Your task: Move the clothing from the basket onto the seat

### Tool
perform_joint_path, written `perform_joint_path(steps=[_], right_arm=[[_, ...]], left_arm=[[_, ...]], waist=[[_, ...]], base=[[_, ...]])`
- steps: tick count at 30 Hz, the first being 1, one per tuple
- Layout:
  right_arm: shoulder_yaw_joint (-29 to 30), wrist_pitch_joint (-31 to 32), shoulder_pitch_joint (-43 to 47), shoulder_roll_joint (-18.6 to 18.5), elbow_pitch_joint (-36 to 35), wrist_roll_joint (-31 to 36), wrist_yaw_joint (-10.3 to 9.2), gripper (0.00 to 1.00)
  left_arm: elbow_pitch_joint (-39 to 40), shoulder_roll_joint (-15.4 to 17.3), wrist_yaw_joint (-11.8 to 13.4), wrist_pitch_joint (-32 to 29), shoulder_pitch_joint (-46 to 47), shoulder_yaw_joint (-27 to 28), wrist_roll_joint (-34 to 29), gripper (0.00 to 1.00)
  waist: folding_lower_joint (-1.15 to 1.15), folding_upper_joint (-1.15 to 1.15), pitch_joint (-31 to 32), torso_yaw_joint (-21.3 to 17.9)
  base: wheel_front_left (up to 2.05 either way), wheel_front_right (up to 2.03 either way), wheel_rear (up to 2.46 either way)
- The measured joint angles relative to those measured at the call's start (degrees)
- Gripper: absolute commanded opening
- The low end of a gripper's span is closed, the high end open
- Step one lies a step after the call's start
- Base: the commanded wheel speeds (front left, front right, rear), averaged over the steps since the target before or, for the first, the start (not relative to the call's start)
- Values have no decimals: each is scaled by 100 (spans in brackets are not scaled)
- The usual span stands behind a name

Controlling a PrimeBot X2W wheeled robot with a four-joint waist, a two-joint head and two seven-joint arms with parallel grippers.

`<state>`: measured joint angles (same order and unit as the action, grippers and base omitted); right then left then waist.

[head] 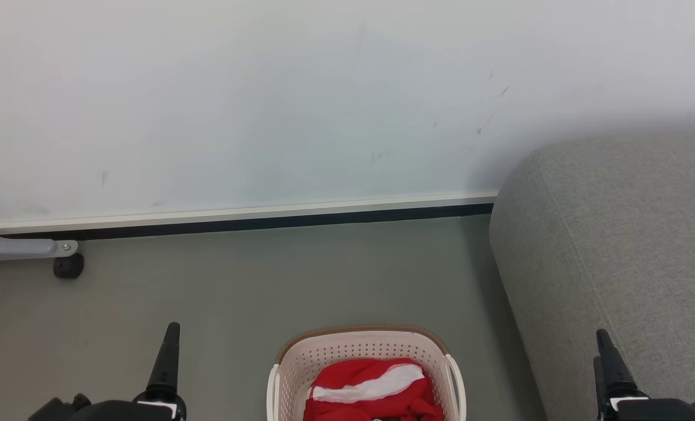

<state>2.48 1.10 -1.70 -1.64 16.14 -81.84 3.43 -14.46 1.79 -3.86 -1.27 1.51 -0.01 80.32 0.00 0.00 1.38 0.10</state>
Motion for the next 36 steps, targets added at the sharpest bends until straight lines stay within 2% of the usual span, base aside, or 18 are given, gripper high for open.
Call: perform_joint_path(steps=[11, 23, 36], right_arm=[[-330, -229, 31, -20, -230, 1118, -167, 100], [-813, -480, 113, -198, -304, 2388, -352, 100], [-1226, -750, 141, -294, -387, 3541, -513, 100]], left_arm=[[225, 24, 186, 247, -3, -300, -1274, 100], [353, 272, 361, 495, -60, -733, -2748, 100], [407, 426, 547, 758, -199, -1039, -4014, 100]], waist=[[0, 0, 52, 8], [0, 0, 107, 11], [0, 0, 208, 19]], base=[[0, 0, 0], [0, 0, 0], [0, 0, 0]])
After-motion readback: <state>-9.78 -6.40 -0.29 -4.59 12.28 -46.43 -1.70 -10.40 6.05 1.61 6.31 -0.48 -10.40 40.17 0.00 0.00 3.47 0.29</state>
